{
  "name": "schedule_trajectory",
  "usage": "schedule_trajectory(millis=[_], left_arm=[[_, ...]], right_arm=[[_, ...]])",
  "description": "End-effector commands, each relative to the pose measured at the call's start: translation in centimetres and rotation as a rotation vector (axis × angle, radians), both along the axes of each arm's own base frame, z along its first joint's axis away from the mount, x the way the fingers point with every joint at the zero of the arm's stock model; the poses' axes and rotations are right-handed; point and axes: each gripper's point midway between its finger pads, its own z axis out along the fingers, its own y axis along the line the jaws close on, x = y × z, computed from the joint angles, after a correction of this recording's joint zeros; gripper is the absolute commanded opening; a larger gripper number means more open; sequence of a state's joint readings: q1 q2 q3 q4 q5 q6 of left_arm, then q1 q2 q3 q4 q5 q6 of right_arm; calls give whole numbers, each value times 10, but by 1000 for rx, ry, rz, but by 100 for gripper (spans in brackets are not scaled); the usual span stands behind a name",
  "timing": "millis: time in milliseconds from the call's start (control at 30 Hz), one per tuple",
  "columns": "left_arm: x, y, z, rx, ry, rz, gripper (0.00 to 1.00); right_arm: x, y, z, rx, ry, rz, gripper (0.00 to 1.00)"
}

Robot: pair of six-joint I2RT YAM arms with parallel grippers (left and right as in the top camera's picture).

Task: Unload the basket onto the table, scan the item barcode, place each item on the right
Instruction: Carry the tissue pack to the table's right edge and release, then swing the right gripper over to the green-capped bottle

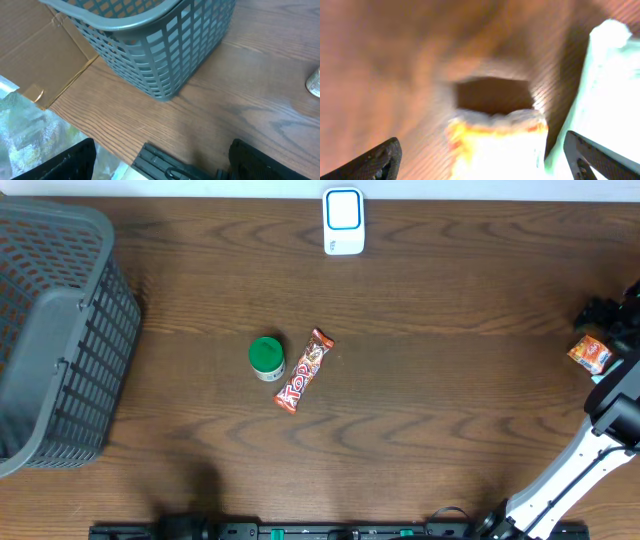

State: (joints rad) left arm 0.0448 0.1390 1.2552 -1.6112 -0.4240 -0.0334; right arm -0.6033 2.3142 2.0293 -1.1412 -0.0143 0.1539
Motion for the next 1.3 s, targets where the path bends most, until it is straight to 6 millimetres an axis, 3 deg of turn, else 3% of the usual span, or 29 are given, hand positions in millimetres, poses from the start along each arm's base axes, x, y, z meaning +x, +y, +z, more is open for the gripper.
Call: schedule_trajectory(millis=[0,100,167,233,333,467,600,767,900,1000,1033,1067,1133,1267], left_arm=[[-12,0,-14,-4,67,10,86],[-12,0,-14,-4,67,10,86],[-12,0,-14,-4,66,10,86],[-12,0,-14,-4,67,10,86],[-12,0,-14,-4,67,10,86],[-12,0,-14,-4,66,10,86],[-12,0,-14,-4,66,10,86],[-12,0,-14,-4,66,10,86],[-12,0,-14,-4,66,10,86],[-12,0,-14,-4,67,10,86],[-12,0,-14,-4,67,10,86],[-12,0,-14,-4,67,10,86],[-12,0,-14,-4,66,10,86],[-12,0,-14,-4,67,10,86]], right_arm=[[35,21,129,-44,-321,56,99],[45,66,189,14,-489,151,99],[51,109,222,81,-582,245,99],[54,159,243,147,-631,349,99],[51,239,252,255,-620,504,99],[44,341,243,353,-556,698,99],[27,428,221,391,-443,784,99],[-1,514,195,128,-381,1046,99],[-43,591,180,2,-387,1367,99],[-63,621,164,-87,-370,1455,99],[-62,626,159,-149,-373,1459,89],[-60,628,155,-206,-374,1445,86],[-61,639,147,-260,-382,1440,99],[-70,667,131,-167,-393,1532,99]])
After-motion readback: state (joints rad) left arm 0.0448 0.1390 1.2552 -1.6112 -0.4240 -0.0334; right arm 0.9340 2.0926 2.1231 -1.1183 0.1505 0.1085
